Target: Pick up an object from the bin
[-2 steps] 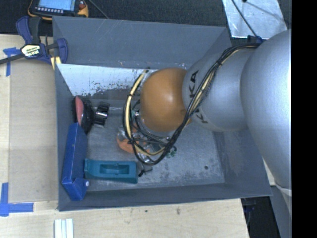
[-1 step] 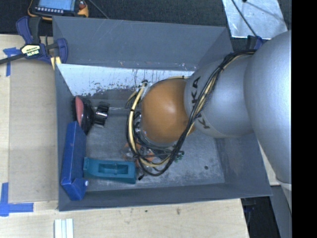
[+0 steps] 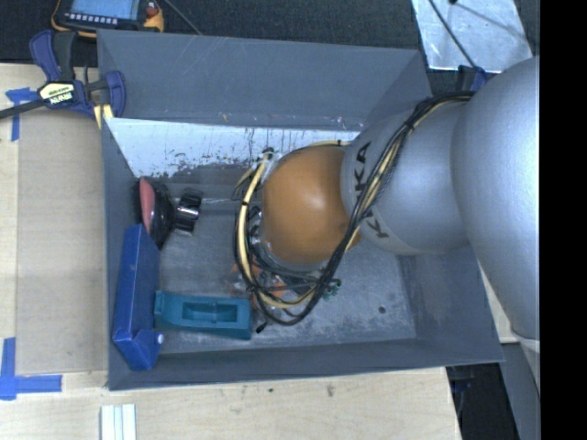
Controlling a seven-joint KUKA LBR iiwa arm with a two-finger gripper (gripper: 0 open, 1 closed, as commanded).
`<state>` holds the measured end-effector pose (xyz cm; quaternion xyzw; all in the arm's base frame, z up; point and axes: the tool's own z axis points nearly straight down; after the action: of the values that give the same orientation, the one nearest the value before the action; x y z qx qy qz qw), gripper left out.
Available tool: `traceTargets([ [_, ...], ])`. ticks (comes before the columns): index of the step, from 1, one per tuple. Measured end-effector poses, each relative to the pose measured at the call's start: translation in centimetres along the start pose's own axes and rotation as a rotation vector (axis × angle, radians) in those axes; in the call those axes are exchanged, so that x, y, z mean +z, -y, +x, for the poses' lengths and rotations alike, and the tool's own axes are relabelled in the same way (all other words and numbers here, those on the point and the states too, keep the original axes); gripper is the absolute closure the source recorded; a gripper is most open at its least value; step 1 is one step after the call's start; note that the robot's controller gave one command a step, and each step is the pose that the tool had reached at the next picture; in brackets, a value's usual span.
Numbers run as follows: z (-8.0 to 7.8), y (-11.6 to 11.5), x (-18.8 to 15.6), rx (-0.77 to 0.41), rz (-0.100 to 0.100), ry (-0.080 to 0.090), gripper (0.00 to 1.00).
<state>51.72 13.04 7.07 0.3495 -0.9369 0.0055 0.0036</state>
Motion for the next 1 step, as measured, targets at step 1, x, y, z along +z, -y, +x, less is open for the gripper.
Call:
traceTargets([
  [1, -0.45, 0.32, -0.24, -0.008, -0.005, -0.005, 1.0],
])
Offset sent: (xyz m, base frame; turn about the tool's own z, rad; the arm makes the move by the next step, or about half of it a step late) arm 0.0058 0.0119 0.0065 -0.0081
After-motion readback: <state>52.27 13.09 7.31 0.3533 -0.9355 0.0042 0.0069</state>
